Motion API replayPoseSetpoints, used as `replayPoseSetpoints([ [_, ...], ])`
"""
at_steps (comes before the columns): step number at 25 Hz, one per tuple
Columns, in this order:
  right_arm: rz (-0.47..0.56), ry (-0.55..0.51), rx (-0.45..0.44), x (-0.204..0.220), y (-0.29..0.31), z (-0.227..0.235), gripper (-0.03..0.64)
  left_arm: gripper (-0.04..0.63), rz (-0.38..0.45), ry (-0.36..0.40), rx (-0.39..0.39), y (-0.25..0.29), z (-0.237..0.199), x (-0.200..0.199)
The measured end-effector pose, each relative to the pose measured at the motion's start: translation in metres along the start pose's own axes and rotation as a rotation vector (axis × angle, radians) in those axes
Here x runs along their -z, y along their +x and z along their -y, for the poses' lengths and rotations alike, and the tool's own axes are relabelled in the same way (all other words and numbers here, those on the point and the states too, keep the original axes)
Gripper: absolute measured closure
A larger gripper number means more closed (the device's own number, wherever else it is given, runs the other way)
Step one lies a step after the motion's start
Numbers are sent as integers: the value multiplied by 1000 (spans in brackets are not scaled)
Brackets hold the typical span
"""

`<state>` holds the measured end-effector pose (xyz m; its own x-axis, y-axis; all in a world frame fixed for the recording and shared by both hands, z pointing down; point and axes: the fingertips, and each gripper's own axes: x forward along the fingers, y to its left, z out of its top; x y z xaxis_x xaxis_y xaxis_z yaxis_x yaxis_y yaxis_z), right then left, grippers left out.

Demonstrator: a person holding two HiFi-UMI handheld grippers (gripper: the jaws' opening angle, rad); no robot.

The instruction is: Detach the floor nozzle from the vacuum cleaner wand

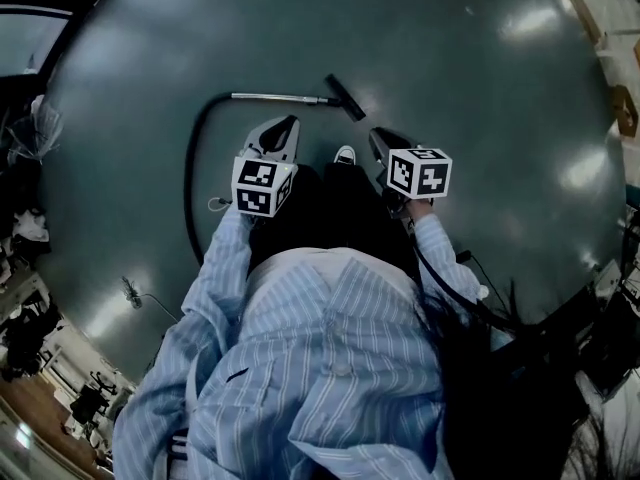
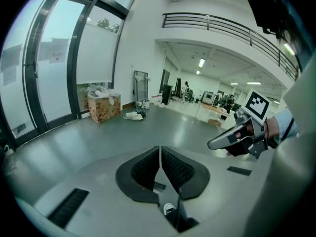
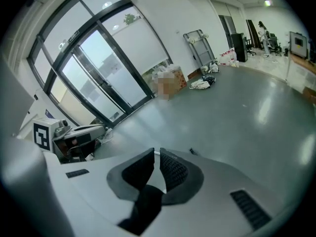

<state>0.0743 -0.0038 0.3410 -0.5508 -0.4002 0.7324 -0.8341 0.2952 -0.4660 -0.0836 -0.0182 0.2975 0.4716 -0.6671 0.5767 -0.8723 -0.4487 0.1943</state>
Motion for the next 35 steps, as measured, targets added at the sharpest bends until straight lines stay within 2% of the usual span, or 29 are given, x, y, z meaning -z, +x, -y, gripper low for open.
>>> replayPoseSetpoints([
  [7,-79,-35,5,14,50,20,577,588,-106,136,136,58,-18,17],
  [13,-153,-10,30,21,120,52,577,586,-253,194,212,122,-53,73],
  [17,-157,21,75,17,163,80,575,586,-316,183,244,166,-83,108],
  [20,-182,11,84,31,200,107,565,586,-366,153,250,200,-98,150],
  [23,-209,-11,44,50,236,124,472,586,-400,138,290,234,-105,188],
  [25,-233,-47,31,59,264,135,449,586,-410,138,312,257,-113,204],
  [29,-322,-132,52,100,322,161,436,586,-399,113,358,295,-124,236],
  [35,-397,-219,155,168,422,242,396,586,-417,133,351,369,-147,324],
])
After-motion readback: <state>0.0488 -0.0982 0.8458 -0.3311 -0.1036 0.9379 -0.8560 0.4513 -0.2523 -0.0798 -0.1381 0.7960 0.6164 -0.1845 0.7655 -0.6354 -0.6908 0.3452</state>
